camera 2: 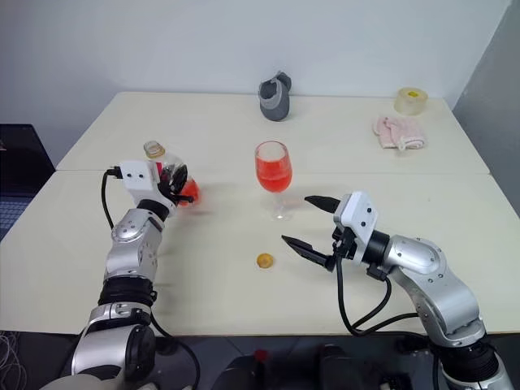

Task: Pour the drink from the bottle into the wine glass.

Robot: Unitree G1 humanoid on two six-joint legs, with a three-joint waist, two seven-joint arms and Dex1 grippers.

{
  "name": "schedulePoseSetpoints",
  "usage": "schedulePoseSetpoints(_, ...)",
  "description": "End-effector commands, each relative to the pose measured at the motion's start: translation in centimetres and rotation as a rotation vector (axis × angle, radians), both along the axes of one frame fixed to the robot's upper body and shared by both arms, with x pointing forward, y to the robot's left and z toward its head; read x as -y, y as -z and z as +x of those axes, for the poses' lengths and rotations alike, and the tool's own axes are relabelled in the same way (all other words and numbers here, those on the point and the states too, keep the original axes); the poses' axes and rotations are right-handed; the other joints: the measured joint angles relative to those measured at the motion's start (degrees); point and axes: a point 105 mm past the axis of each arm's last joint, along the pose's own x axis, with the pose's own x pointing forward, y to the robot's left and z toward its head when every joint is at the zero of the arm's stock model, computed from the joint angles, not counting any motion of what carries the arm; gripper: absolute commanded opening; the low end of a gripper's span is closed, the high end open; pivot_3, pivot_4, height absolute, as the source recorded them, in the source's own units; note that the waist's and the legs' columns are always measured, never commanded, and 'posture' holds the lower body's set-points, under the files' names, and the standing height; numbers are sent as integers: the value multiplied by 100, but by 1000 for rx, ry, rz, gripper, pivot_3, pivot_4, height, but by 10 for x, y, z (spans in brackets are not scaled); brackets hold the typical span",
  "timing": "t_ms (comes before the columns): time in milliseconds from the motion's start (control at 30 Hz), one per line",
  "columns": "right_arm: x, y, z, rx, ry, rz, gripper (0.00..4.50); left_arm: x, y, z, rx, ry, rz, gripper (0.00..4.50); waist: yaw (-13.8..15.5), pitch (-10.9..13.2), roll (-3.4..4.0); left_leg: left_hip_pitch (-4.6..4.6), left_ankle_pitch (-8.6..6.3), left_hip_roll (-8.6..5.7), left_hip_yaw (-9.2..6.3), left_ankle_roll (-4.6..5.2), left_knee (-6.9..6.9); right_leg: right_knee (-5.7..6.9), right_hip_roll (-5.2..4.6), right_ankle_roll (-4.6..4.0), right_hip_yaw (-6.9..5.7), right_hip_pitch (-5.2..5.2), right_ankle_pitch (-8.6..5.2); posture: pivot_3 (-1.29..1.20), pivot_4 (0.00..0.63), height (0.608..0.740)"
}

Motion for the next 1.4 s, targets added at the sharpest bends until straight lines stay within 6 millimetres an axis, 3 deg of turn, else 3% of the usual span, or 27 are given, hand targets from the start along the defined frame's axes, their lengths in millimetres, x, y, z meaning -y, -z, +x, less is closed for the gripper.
schedulePoseSetpoints(33,1,-12,-1,57,-2,6,4500,-1,-11,0,60,-4,-8,980,2,-1,-2,0,0,0,0,0,0,0,0,0,0,0,0,0,150,740)
schedulePoseSetpoints(67,1,-12,0,58,-1,5,4500,-1,-10,0,58,-3,-8,1663,2,-1,-2,0,0,0,0,0,0,0,0,0,0,1,0,0,150,740)
schedulePoseSetpoints(367,2,-11,1,62,3,-10,4500,-4,-5,-3,44,-9,-6,4391,2,-2,-3,1,-1,0,-1,1,-1,0,0,0,0,1,0,0,150,740)
schedulePoseSetpoints(633,4,-4,-4,44,-6,-35,4500,-9,-10,-19,23,-8,-1,4452,2,-2,-3,2,-1,5,-4,2,-3,-1,0,0,2,1,0,0,150,740)
schedulePoseSetpoints(800,12,0,-9,14,34,-37,4500,-2,-12,-44,-10,26,0,4452,16,-2,-3,4,-1,15,-6,1,-8,-8,-6,0,2,4,0,0,150,740)
schedulePoseSetpoints(967,32,8,-16,-42,142,-31,4500,17,1,-76,-90,83,-15,4452,67,-2,-3,7,-4,18,-7,6,-10,-20,-12,1,1,15,0,0,150,740)
schedulePoseSetpoints(1133,61,17,-8,-87,418,13,4500,38,8,-101,-130,94,-53,4452,93,-4,-4,11,-6,18,-5,9,-12,-23,-13,1,1,24,0,0,150,740)
schedulePoseSetpoints(1400,102,34,0,-129,859,77,4500,65,12,-103,-156,48,27,4452,101,-7,-4,18,-5,8,16,8,-22,-25,-11,1,8,25,-1,0,150,740)
